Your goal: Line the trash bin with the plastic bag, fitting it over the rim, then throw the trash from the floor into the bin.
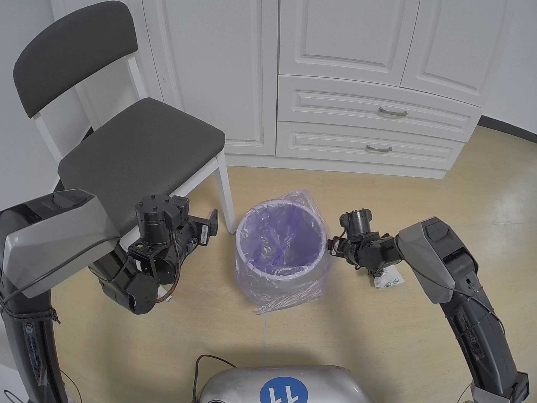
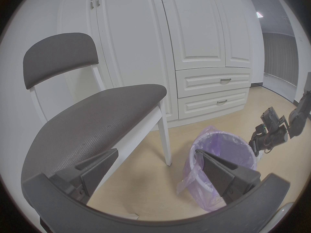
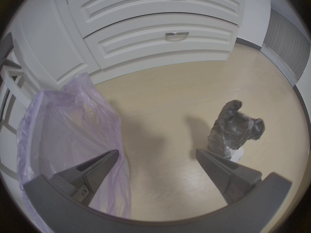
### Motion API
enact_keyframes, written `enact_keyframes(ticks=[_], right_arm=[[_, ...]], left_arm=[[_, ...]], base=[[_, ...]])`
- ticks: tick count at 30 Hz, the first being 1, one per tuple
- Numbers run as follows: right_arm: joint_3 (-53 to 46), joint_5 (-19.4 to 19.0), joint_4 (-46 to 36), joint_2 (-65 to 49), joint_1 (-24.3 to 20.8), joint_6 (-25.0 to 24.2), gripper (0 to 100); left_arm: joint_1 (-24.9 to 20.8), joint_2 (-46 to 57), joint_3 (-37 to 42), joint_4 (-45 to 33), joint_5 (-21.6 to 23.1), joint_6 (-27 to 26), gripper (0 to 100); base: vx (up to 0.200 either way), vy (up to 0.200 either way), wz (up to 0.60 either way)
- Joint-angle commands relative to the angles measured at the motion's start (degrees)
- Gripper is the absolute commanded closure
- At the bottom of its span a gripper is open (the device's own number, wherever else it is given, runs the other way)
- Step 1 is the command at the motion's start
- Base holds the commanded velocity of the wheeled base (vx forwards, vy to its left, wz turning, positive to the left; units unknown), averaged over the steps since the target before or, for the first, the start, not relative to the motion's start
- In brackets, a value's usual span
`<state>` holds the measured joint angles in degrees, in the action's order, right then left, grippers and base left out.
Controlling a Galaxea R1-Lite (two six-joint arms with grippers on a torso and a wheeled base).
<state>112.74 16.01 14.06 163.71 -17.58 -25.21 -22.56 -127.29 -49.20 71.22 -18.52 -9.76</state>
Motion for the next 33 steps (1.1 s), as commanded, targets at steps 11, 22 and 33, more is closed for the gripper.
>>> enact_keyframes(ticks=[11,22,33], right_arm=[[0.46,-0.01,-1.66,2.23,-1.76,-0.10,0],[-24.06,1.40,5.19,-12.36,0.26,-2.65,0],[-53.68,2.89,35.43,-28.80,0.70,13.17,0]], left_arm=[[0.06,-1.47,-0.02,0.15,-0.03,-0.08,0],[-4.86,0.73,4.90,0.15,-0.12,-0.34,0],[-6.53,7.68,9.39,0.15,0.06,-0.69,0]], base=[[0.000,0.000,0.00],[0.000,0.000,0.00],[0.000,0.000,0.00]])
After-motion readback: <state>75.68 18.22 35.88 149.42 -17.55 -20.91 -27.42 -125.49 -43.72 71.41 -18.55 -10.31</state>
